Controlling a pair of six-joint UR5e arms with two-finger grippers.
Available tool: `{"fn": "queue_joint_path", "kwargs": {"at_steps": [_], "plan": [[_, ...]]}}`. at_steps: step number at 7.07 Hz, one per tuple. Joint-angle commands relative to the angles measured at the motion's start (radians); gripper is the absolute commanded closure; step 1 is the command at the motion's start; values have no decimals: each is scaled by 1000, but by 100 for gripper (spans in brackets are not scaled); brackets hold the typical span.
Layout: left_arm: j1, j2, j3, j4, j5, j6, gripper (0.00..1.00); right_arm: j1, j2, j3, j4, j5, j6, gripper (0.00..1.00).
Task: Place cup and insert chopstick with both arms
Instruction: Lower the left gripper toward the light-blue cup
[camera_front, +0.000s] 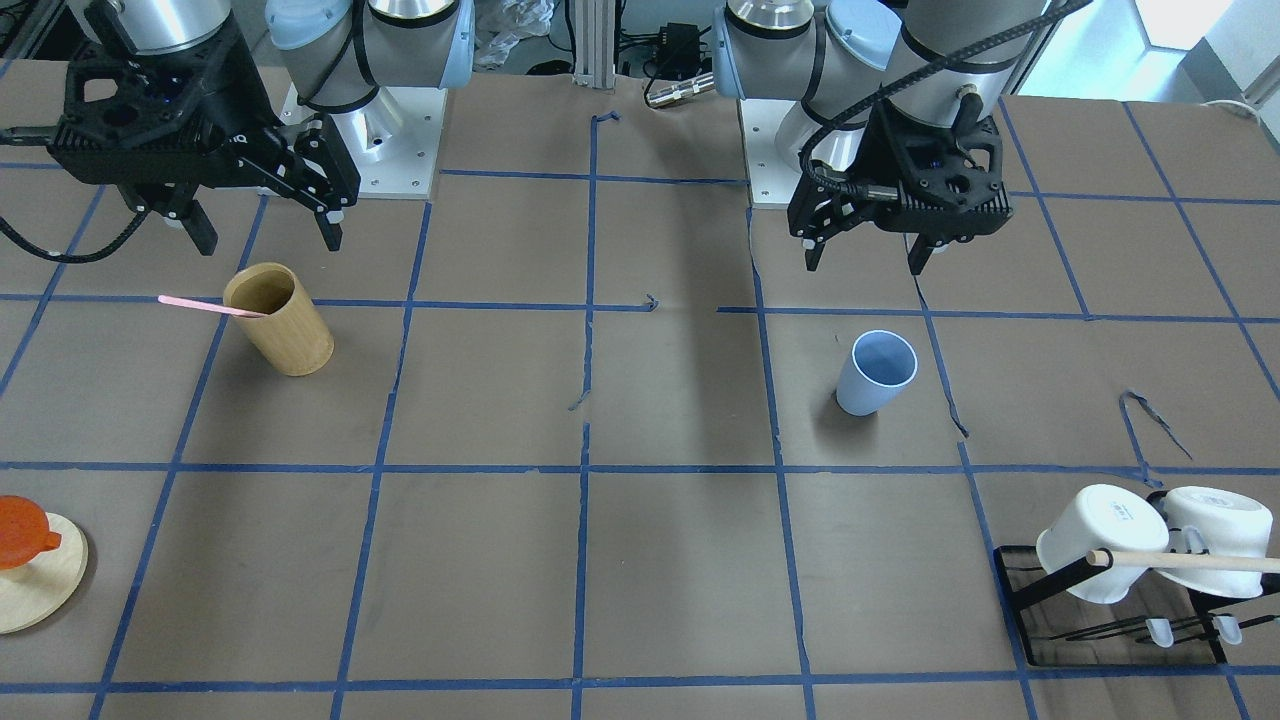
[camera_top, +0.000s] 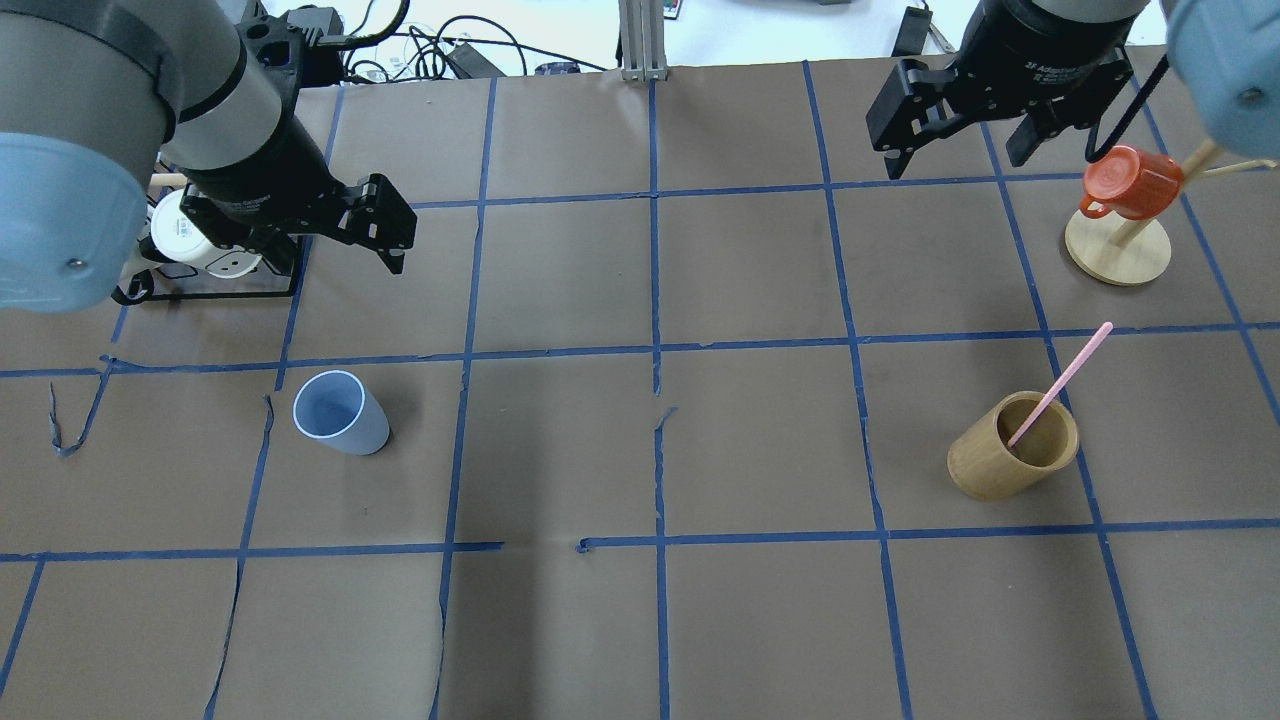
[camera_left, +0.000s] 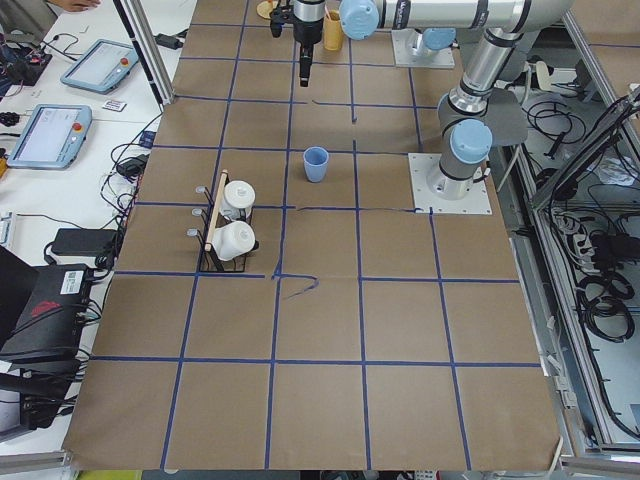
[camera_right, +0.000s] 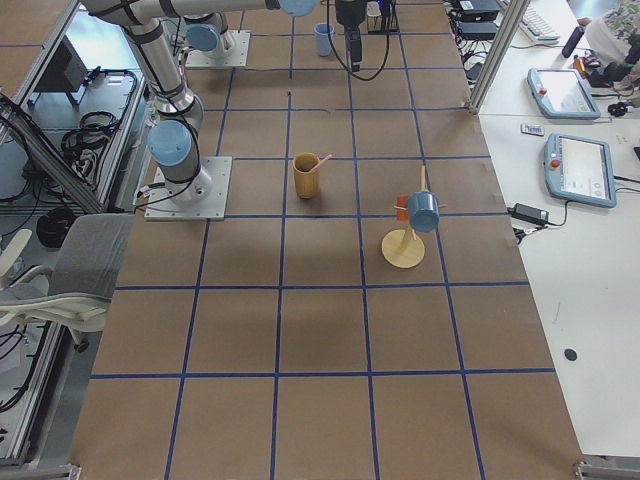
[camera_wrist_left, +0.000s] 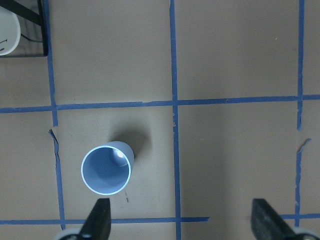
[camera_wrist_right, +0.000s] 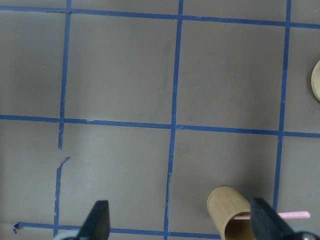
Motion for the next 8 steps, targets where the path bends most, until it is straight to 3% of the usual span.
{"fn": "queue_joint_path", "kwargs": {"at_steps": [1,8], "plan": [[0,-6,8,-2,3,-5,0,-1,1,-1,2,10,-25,0],[-8,6,70,-109,8,-2,0,-9,1,-4,29,6,-33,0]]}}
